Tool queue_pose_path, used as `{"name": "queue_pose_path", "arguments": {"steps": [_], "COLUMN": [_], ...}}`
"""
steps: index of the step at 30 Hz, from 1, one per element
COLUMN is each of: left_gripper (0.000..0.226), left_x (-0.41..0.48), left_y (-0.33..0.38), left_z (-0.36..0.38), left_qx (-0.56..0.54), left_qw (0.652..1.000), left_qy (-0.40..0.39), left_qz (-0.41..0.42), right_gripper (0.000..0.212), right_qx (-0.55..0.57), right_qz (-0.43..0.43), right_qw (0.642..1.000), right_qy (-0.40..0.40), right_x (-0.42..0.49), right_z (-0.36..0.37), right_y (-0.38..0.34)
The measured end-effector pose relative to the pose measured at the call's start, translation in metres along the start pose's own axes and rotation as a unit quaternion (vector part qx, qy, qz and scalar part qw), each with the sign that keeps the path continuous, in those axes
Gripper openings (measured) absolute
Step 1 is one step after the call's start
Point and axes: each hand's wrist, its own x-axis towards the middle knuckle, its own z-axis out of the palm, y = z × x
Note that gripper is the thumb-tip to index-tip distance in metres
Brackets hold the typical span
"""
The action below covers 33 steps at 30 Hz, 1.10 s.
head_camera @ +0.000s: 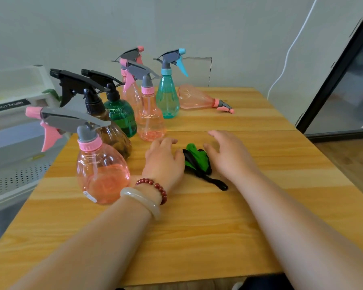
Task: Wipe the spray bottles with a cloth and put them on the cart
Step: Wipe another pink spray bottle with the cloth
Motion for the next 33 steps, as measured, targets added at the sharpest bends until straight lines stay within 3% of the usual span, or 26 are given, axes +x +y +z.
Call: {"name": "queue_pose_path", "arguments": {"steps": [7, 11, 16, 23, 28, 30, 33], "left_gripper": [0.043, 0.048, 0.039, 0.037, 0.036, 0.036, 0.035], "left_x": [0.039, 0.053, 0.064, 0.078, 0.079, 0.079, 0.079], "left_y": [0.015, 0.017, 0.016, 0.014, 0.015, 0.016, 0.017], "left_z": [0.020, 0.035, 0.048, 0.051, 0.054, 0.054, 0.054], "left_qx": [0.009, 0.078, 0.123, 0.140, 0.167, 0.175, 0.179], "left_qw": [1.000, 0.995, 0.991, 0.989, 0.984, 0.983, 0.982], "left_qy": [-0.017, -0.057, -0.047, -0.023, -0.038, -0.045, -0.049], "left_qz": [-0.011, 0.013, 0.028, 0.038, 0.042, 0.041, 0.037], "right_gripper": [0.047, 0.054, 0.062, 0.041, 0.021, 0.031, 0.076], "right_qx": [-0.073, -0.109, -0.146, -0.163, -0.154, -0.115, -0.108], "right_qz": [-0.031, -0.004, -0.002, 0.001, -0.077, -0.084, -0.013], "right_qw": [0.996, 0.994, 0.989, 0.986, 0.982, 0.986, 0.994], "right_qy": [0.039, 0.020, 0.010, 0.023, 0.076, 0.092, 0.019], "right_x": [0.056, 0.096, 0.136, 0.153, 0.146, 0.142, 0.143], "right_z": [0.008, 0.008, 0.012, 0.015, 0.014, 0.015, 0.015], "right_y": [0.019, 0.037, 0.055, 0.069, 0.066, 0.064, 0.063]}}
